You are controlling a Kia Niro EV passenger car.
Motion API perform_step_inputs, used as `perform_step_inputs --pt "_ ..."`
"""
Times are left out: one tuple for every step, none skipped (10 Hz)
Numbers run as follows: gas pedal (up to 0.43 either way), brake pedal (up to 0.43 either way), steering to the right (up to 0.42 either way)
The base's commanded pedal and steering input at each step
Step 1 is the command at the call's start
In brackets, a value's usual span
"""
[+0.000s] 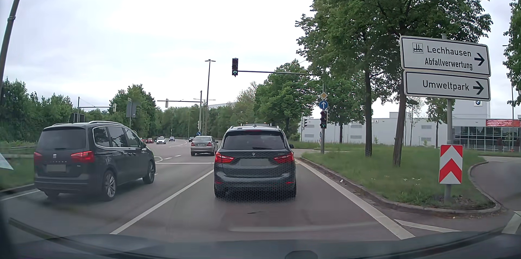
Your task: Follow the waypoints while adhering to traffic rules and regulations
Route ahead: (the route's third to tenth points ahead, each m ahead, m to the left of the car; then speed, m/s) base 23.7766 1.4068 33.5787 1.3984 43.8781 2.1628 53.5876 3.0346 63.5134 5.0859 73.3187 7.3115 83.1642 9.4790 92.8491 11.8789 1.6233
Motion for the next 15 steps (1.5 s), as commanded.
perform_step_inputs --pt "0.370 0.000 -0.011" --pt "0.370 0.000 -0.011" --pt "0.378 0.000 -0.011" --pt "0.390 0.000 -0.011" --pt "0.390 0.000 -0.011" --pt "0.390 0.000 -0.011" --pt "0.390 0.000 -0.011" --pt "0.390 0.000 -0.011" --pt "0.390 0.000 -0.010" --pt "0.390 0.000 -0.010" --pt "0.390 0.000 -0.010" --pt "0.378 0.000 -0.010" --pt "0.378 0.000 -0.009" --pt "0.378 0.000 -0.009" --pt "0.378 0.000 -0.009"
